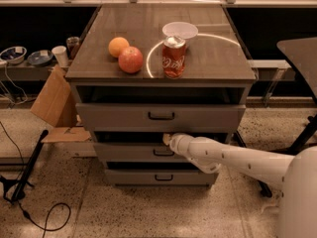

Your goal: Open middle drawer

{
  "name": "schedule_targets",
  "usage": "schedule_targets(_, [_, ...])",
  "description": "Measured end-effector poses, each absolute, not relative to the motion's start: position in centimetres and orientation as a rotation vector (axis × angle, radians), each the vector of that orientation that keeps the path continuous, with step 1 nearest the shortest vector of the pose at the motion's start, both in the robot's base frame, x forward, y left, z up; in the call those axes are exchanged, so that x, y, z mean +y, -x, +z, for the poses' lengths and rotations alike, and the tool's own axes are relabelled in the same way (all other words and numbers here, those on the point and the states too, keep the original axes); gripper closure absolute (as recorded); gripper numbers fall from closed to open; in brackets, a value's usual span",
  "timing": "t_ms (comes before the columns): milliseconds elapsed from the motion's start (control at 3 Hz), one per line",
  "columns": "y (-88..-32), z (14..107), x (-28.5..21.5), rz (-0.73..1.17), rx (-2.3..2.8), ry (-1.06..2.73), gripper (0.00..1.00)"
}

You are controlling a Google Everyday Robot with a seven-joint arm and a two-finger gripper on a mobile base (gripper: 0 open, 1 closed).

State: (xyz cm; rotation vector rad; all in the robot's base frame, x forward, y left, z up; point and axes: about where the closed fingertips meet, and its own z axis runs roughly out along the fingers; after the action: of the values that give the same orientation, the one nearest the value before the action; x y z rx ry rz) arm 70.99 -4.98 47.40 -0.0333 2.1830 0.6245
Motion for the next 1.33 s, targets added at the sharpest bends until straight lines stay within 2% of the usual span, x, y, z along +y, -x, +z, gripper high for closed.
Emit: schedule_targets(1333, [-69.6,45.1,-3.8,0.649,2.339,0.098,1.00])
